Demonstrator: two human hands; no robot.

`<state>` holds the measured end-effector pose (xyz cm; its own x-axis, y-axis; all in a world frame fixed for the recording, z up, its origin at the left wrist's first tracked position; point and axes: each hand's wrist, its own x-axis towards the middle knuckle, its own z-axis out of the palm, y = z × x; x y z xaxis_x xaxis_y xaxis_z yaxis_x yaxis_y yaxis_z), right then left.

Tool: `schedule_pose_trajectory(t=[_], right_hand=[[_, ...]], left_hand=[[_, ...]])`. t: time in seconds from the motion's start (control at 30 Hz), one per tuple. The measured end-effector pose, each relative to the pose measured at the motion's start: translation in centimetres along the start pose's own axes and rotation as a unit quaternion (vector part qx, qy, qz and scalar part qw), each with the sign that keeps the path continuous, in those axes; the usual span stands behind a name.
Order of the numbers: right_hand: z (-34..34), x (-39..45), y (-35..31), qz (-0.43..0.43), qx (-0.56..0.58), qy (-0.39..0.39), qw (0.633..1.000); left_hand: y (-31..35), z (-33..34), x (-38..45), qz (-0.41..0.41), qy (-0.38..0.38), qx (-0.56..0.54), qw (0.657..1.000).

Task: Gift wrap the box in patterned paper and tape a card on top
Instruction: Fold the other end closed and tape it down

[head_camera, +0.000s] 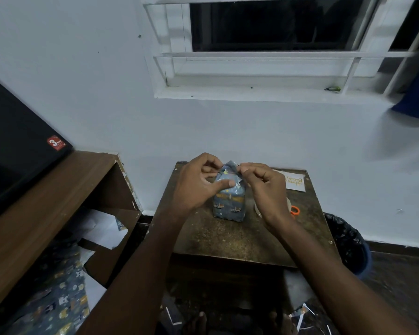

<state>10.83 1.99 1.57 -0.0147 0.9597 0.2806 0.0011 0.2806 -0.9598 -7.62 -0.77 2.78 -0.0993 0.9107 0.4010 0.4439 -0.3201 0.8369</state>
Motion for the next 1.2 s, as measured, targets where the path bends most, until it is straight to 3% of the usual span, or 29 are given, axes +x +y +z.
schedule_pose_trajectory(t=[0.13, 0.3, 0.53, 0.77, 0.9, 1.07, 1.2], right_hand=[[0.0, -0.2, -0.1, -0.026, -0.044, -0.010, 0.999], [0.0, -0.6, -0.3, -0.072, -0.108, -0.086, 0.988], [0.0, -1.3, -0.6, -0.154, -0.284, -0.162, 0.933], [0.7, -2.0, -1.8, -0.240, -0.416, -0.114, 0.870], [1.0, -2.3, -2.0, -0.261, -0.431, -0.091, 0.859], [-0.1, -0.7, -2.4, -0.270, -0.422, -0.113, 0.858], [-1.6, 1.3, -3.1, -0.312, -0.482, -0.167, 0.801]], left_hand=[[-0.5, -0.4, 0.0, -0.012, -0.036, 0.003, 0.999], [-0.8, -0.9, 0.3, -0.013, -0.078, -0.067, 0.995], [-1.0, -0.7, 0.5, 0.011, -0.095, -0.073, 0.993], [-1.2, -0.6, 0.6, 0.029, -0.096, -0.035, 0.994], [-1.1, -0.5, 0.7, 0.036, -0.092, -0.020, 0.995], [-0.6, -0.8, 0.6, 0.010, -0.113, -0.012, 0.994], [0.0, -1.0, 0.6, -0.001, -0.128, 0.004, 0.992]])
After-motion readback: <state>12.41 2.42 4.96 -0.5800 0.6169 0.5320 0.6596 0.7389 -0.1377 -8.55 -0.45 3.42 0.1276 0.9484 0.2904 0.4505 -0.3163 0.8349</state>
